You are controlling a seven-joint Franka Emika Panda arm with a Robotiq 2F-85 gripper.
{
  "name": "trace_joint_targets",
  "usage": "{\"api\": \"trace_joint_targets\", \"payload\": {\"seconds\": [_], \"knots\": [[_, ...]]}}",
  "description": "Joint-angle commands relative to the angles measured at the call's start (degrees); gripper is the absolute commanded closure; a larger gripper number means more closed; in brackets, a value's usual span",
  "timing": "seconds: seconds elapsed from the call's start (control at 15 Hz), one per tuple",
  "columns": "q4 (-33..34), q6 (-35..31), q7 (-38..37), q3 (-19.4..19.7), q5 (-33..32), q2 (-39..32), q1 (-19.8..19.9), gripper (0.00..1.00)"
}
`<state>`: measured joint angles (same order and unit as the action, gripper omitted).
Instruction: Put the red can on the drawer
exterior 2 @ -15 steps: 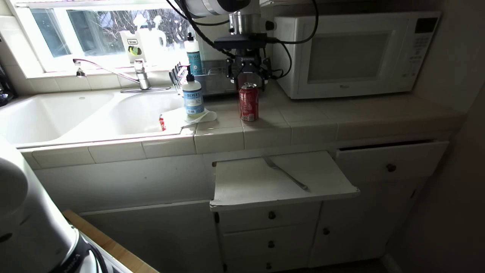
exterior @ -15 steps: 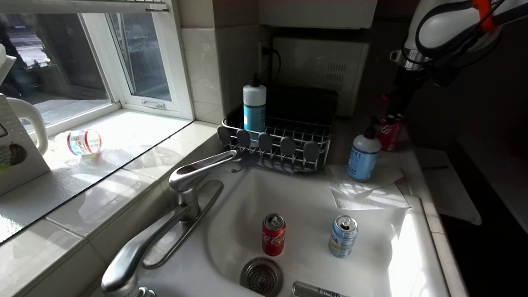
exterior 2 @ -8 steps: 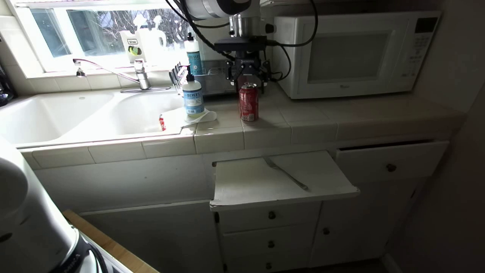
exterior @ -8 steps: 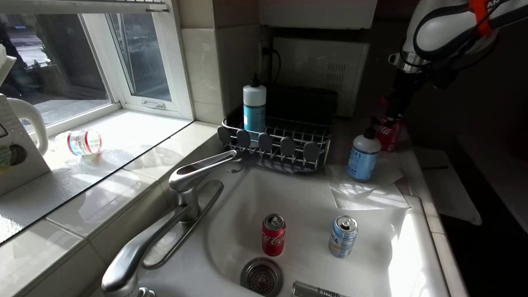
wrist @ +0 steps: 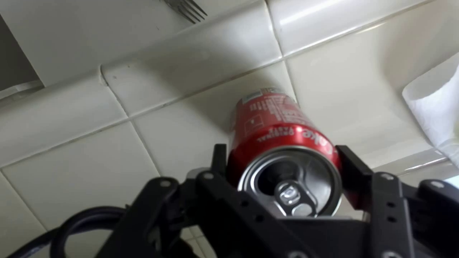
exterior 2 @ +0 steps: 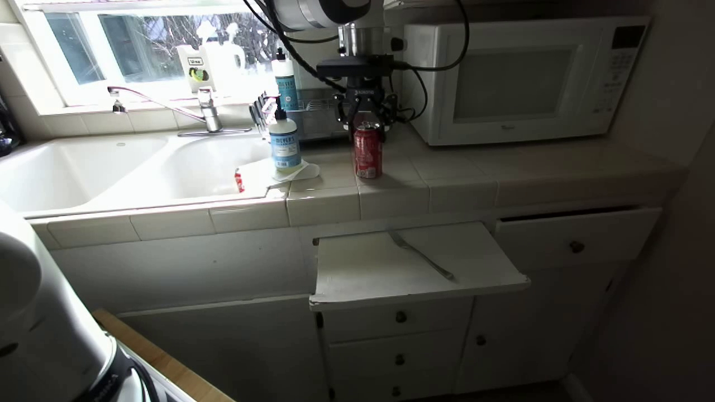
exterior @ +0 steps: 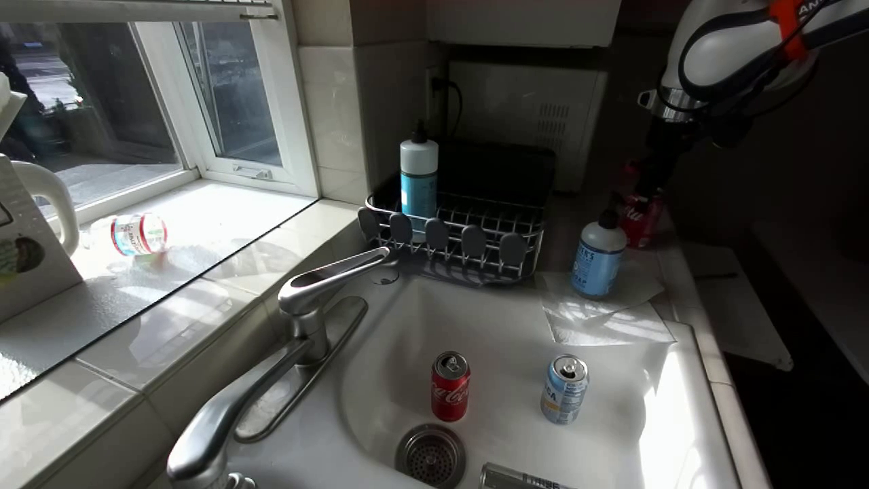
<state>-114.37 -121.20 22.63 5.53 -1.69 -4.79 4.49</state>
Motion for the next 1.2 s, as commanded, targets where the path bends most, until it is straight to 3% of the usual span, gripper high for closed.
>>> {"api": "trace_joint_targets", "payload": {"seconds": [0.0, 0.13, 0.67, 1.13], "knots": [[0.43, 1.3, 1.15, -0.61, 0.65, -0.24, 0.55, 0.36], [0.28, 1.25, 1.2, -0.62, 0.54, 0.06, 0.55, 0.53], [-2.24, 3.87, 1.44, 1.41, 2.39, 5.0, 2.96, 0.54], [-6.56, 3.94, 0.91, 7.97, 7.12, 8.84, 8.46, 0.54]]}}
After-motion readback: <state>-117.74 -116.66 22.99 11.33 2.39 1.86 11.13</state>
